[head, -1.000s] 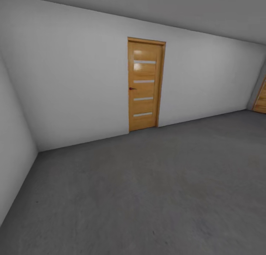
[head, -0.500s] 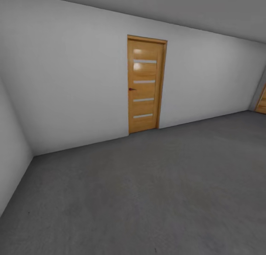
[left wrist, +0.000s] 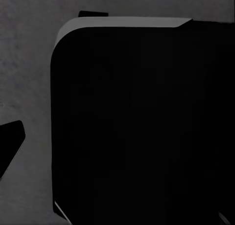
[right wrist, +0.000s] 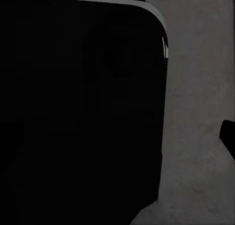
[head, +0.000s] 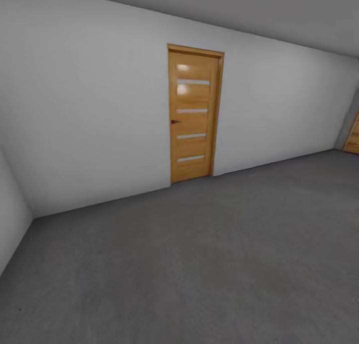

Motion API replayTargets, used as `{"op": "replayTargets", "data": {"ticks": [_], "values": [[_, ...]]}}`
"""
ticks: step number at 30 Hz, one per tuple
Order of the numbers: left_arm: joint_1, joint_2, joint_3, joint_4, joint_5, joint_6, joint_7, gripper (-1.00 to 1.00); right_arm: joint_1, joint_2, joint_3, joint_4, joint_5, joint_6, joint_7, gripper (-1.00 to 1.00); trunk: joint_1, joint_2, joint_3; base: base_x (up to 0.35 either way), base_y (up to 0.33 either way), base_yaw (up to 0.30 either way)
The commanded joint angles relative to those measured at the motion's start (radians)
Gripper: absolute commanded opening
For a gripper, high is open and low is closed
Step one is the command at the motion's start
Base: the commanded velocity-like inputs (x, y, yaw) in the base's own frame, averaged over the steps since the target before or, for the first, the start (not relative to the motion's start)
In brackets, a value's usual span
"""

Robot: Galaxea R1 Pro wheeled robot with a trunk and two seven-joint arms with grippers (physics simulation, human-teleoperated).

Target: Move the two storage containers from the living room to the garage. In the garage, place one container on the floor and stack the other container on top of it (either order is fine).

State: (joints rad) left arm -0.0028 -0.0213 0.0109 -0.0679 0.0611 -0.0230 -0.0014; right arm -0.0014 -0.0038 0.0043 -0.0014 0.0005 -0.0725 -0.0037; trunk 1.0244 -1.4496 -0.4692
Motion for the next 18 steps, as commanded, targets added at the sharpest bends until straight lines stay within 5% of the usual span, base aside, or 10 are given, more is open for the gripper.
{"op": "replayTargets", "data": {"ticks": [1, 18], "values": [[0.000, 0.000, 0.001, 0.000, 0.006, -0.004, 0.000, 1.00, 0.000, 0.000, 0.000, 0.000, 0.000, -0.003, 0.000, 1.00, 0.001, 0.000, -0.001, 0.322, 0.000, -0.192], [0.000, 0.000, 0.003, -0.001, 0.006, -0.008, 0.003, 1.00, 0.000, 0.001, 0.001, 0.000, 0.001, -0.004, -0.001, 1.00, 0.001, 0.000, -0.001, 0.322, 0.000, -0.234]]}}
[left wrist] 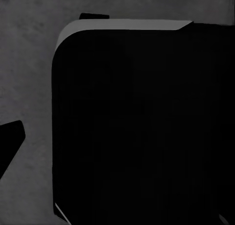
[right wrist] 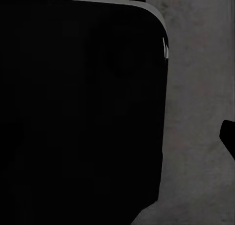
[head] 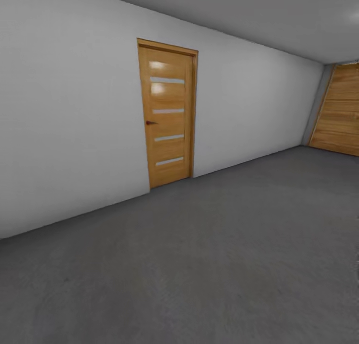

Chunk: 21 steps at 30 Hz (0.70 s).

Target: Move the two storage containers from the living room to the garage. In the garage, place one container on the floor and stack the other container on top of it (either order is fine).

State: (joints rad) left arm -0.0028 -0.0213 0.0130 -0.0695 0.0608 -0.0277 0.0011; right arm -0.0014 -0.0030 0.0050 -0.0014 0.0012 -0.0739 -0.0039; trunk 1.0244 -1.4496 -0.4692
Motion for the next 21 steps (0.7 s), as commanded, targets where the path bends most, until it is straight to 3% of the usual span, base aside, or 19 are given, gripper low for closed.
{"op": "replayTargets", "data": {"ticks": [1, 7, 21], "values": [[0.000, 0.000, 0.001, 0.000, 0.006, -0.003, 0.000, 1.00, 0.000, 0.000, 0.001, 0.000, 0.000, -0.003, 0.000, 1.00, 0.001, 0.000, -0.001, 0.322, 0.000, -0.241], [0.000, 0.000, 0.001, 0.000, 0.007, -0.003, 0.000, 1.00, 0.000, -0.001, 0.002, 0.000, 0.002, -0.004, 0.001, 1.00, 0.001, 0.000, -0.001, 0.322, 0.000, -0.127], [0.000, 0.000, 0.001, -0.001, 0.007, -0.003, 0.000, 1.00, 0.000, -0.004, 0.003, 0.000, 0.006, -0.005, 0.002, 1.00, 0.001, 0.000, -0.001, 0.322, 0.000, -0.010]]}}
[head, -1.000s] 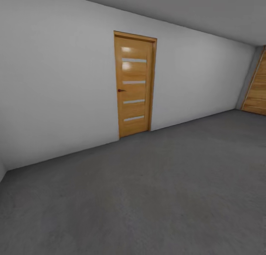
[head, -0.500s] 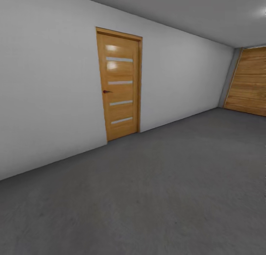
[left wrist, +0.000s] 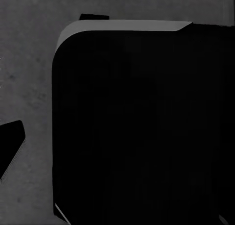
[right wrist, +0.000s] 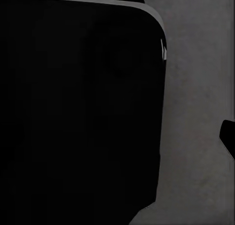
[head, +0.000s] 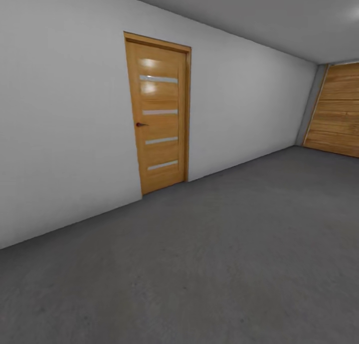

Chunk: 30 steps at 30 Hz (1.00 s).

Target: Move the two storage containers from the living room to the garage. In the garage, place one container on the floor and stack the other container on top of it (either order is fine).

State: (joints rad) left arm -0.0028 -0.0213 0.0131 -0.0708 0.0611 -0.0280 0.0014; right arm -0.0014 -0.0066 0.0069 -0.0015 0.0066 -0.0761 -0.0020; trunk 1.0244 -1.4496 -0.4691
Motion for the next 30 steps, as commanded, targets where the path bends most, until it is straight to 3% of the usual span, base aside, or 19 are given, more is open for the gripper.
{"op": "replayTargets", "data": {"ticks": [1, 30], "values": [[0.000, 0.000, 0.001, 0.000, 0.006, -0.003, 0.000, 1.00, 0.000, 0.000, 0.001, 0.000, 0.001, -0.002, 0.000, 1.00, 0.001, 0.000, -0.001, 0.322, 0.000, 0.000], [0.000, 0.000, 0.001, 0.000, 0.006, -0.003, 0.000, 1.00, 0.000, 0.001, 0.001, 0.000, -0.001, 0.001, -0.001, 1.00, 0.001, 0.000, -0.001, 0.322, 0.000, 0.000]]}}
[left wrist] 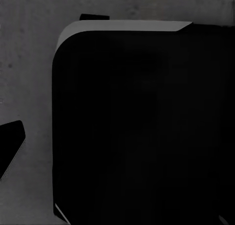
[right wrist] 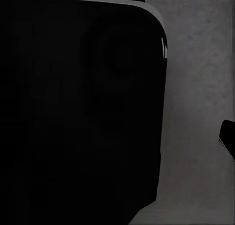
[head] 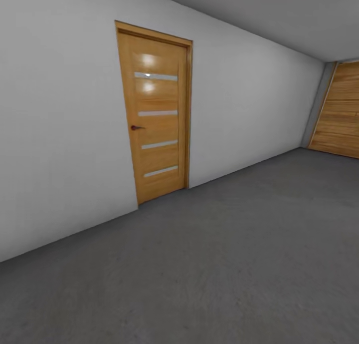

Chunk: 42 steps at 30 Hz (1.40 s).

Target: Move the two storage containers from the living room to the garage. In the garage, place one container on the floor and stack the other container on top of it (either order is fine).

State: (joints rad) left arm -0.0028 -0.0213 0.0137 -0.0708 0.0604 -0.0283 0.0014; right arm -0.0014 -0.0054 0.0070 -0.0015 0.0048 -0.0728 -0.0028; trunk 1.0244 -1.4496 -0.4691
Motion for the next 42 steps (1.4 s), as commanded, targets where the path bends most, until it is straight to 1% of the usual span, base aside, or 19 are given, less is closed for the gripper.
{"op": "replayTargets", "data": {"ticks": [1, 42], "values": [[0.000, 0.000, 0.001, 0.000, 0.006, -0.003, 0.000, 1.00, 0.000, 0.000, 0.001, 0.000, 0.000, -0.003, 0.000, 1.00, 0.001, 0.000, -0.001, 0.322, 0.000, 0.000], [0.000, 0.000, 0.000, 0.000, 0.006, -0.004, 0.000, 1.00, 0.000, 0.001, -0.004, 0.000, -0.002, -0.006, 0.000, 1.00, 0.001, 0.000, -0.001, 0.322, -0.005, 0.000]]}}
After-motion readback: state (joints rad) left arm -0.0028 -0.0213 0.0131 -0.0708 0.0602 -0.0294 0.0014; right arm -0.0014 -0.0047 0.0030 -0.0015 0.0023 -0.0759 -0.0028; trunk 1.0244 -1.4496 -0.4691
